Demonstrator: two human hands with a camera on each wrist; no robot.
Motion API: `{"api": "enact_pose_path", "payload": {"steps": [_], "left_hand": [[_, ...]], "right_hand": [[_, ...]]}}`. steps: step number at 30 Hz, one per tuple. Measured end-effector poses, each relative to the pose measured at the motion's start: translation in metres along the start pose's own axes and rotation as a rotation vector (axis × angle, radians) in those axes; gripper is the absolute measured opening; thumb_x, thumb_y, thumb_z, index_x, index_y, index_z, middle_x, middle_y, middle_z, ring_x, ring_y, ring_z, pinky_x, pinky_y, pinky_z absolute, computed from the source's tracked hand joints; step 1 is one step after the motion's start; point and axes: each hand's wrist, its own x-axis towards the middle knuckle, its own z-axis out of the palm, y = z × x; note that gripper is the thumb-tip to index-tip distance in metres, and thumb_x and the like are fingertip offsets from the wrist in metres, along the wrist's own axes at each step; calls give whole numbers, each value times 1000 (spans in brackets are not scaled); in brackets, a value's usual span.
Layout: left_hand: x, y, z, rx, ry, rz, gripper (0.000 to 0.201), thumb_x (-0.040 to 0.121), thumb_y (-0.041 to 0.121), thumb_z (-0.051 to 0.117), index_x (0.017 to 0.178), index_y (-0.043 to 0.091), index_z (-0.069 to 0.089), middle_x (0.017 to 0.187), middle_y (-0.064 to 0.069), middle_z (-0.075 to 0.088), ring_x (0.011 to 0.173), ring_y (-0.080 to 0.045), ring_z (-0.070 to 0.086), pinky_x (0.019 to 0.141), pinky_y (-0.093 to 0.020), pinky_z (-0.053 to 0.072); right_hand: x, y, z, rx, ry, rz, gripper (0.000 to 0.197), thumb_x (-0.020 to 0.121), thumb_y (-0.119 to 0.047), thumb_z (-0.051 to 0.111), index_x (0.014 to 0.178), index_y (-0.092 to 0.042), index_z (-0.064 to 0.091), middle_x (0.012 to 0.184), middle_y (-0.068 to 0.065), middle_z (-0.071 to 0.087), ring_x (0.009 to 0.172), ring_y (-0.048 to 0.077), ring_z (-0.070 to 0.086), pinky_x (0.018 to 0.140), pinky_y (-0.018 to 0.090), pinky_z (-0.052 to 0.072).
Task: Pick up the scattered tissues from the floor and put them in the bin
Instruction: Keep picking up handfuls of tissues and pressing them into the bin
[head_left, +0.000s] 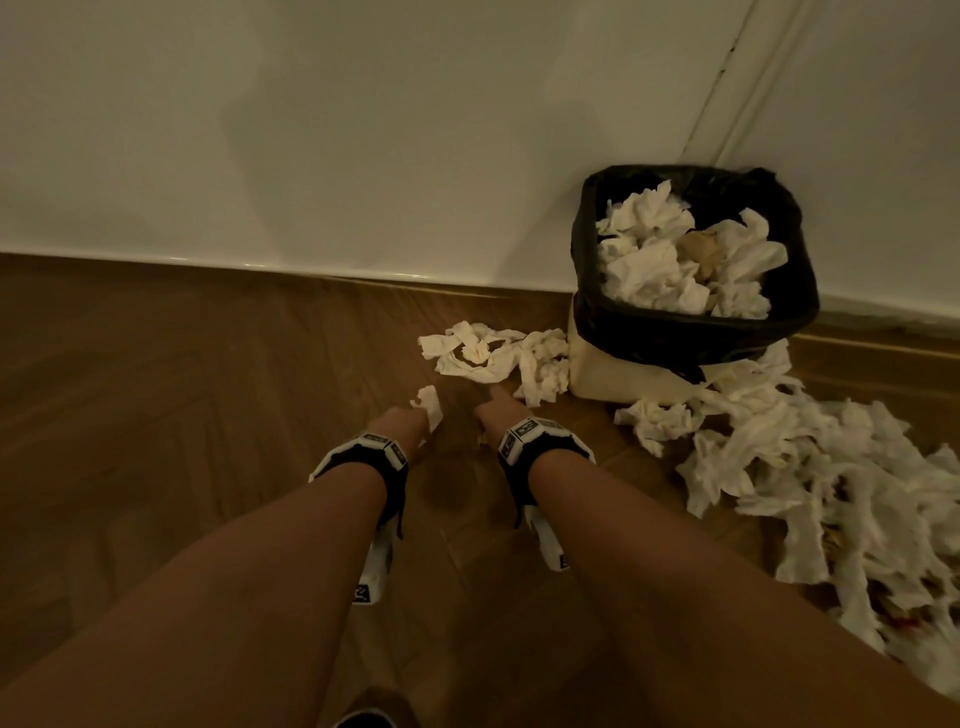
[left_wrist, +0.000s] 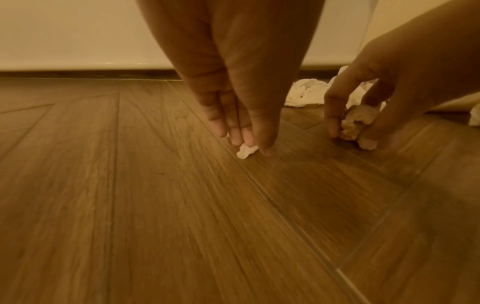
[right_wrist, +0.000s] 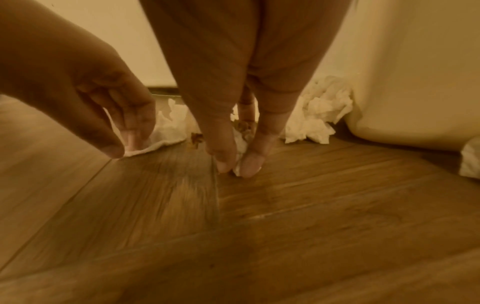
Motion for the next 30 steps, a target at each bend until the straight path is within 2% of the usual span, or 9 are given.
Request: {"api": "enact_pose_path", "payload": {"steps": [4,7,9,12,15,18,23,27,30], "left_hand": [[1,-8,13,-139,223,20,62,89,12,59,140,21,27,142,-15,23,104,-32,57,88,-39,52],[10,-11,15,-101,223,51,73,88,28,60,141,48,14,149,-8,3,117,-37,46,93,-45,49],[17,-12,15,-24,183,130,71,89,37,57,140,55,10,152,0,0,127,-38,34,100,-48,43],[24,-9,20,45,119,179,53,95,28,47,143,35,27,152,-5,19,132,-35,32,108,-44,35],[26,-1,19,-6,63,92,40,94,18,51,133,14,47,138,-12,42,122,-30,48,99,-36,44],[25,6,13,17,-72,3,31,95,16,50,124,6,55,126,-13,55,113,-28,57,92,-32,47],[13,11,-3,-57,-14,-2,29,95,22,49,117,5,55,123,-14,58,108,-29,58,83,-32,47],[-16,20,-40,-121,2,12,44,99,17,41,142,15,35,148,-13,34,132,-28,41,103,-31,36],[-45,32,-73,-152,146,33,42,102,26,29,138,8,41,143,-15,41,128,-29,43,103,-32,34]], "right_hand": [[-3,1,-1,-156,-76,-33,35,97,-20,47,131,-9,49,141,15,30,129,35,37,107,39,36],[-1,0,1,-172,-63,-74,37,95,-24,52,129,-10,52,139,15,32,125,34,40,105,39,38],[2,-1,4,-150,-43,-85,37,95,-22,51,130,-10,51,141,15,31,126,34,40,105,38,39],[3,-4,5,-123,-23,-92,36,98,-21,45,132,-10,49,144,15,29,127,33,41,103,37,38],[1,-7,4,-174,-22,-112,37,96,-20,50,132,-9,50,140,15,34,125,31,44,102,36,40],[1,-10,2,-180,-43,-134,36,96,-17,51,130,-6,52,136,17,44,124,31,46,103,36,41],[-17,-8,-8,-154,-53,-133,34,97,-16,46,128,-6,55,131,15,54,119,30,53,100,36,45],[-51,-3,-30,-25,41,-127,34,96,-17,48,128,-7,55,130,15,55,119,30,52,99,34,41],[-86,2,-57,110,124,-117,36,94,-20,52,129,-10,54,132,14,54,120,31,51,99,34,40]]}}
